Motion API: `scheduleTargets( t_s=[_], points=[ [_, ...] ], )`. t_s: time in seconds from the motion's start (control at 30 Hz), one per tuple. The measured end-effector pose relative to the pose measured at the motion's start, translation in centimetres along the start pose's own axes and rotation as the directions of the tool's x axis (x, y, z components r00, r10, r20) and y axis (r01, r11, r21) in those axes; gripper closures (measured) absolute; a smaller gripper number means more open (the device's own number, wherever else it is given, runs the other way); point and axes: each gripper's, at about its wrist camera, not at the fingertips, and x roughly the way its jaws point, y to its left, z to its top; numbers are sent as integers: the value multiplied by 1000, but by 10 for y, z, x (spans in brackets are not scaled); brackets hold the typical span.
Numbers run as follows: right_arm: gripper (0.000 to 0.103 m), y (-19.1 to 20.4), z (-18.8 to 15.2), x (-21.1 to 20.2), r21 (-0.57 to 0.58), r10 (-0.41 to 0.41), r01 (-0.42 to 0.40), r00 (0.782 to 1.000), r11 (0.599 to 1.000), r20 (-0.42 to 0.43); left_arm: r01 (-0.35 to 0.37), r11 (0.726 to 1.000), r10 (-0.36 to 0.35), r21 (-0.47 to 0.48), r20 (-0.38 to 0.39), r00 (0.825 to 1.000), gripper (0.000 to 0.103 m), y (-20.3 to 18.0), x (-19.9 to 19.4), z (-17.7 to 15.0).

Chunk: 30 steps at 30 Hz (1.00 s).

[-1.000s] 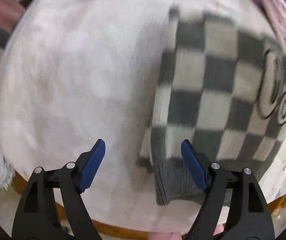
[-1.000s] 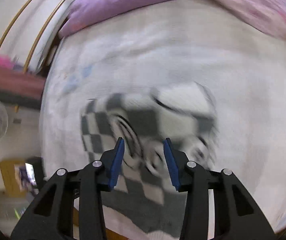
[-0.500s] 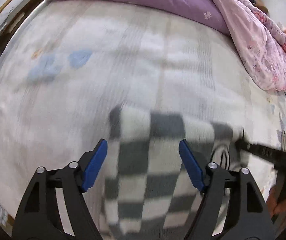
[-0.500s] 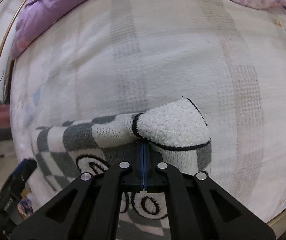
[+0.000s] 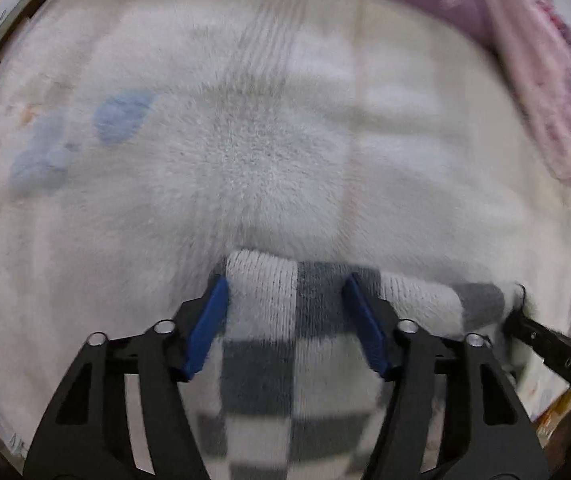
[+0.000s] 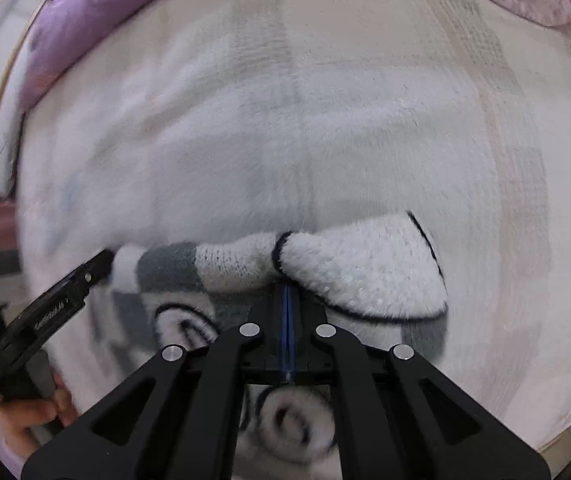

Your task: Fold large clothes

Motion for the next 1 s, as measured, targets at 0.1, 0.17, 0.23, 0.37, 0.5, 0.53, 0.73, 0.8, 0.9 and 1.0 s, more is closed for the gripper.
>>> scheduleTargets(
  t_s=[0.1,0.17,0.23,0.37,0.5,0.53,0.73,0.8,0.9,1.0],
  points=[
    [99,10,-33,-35,-132,-99,107,993,985,67,39,998,-40,53,7,999,62,0,-31,-43],
    [103,5,-50,-29,-157,-143,150,988,976,58,42,997,-40,65,-34,999,62,0,-20,-72],
    [103,-10,-65,-10,-157,-139,145,989,977,45,34,998,-30,54,-64,998,62,9,5,-99],
    [103,-26,-107,-13,-86,-79,78,997,993,-11,101,989,-106,-108,-47,993,62,37,-1,-153],
    [103,-43,-163,16,-57,-89,85,993,995,-71,38,993,-46,-108,-71,996,62,54,0,-216],
    [103,-54,-182,31,2,-75,76,989,997,-126,62,989,-71,-137,-61,996,62,60,3,-226],
    [103,-70,-242,44,64,-40,51,987,997,-153,71,978,-90,-196,-90,992,60,69,-2,-256],
    [97,-62,-237,37,39,-37,47,974,998,-221,-28,992,4,-120,-195,981,61,55,-4,-262],
    [97,-45,-216,5,-20,-8,6,992,1000,-122,67,994,-76,-84,-117,990,61,40,-31,-255],
    [97,-22,-174,-24,-57,14,-13,1000,998,4,106,994,-107,-26,-19,994,61,18,-45,-230]
  ],
)
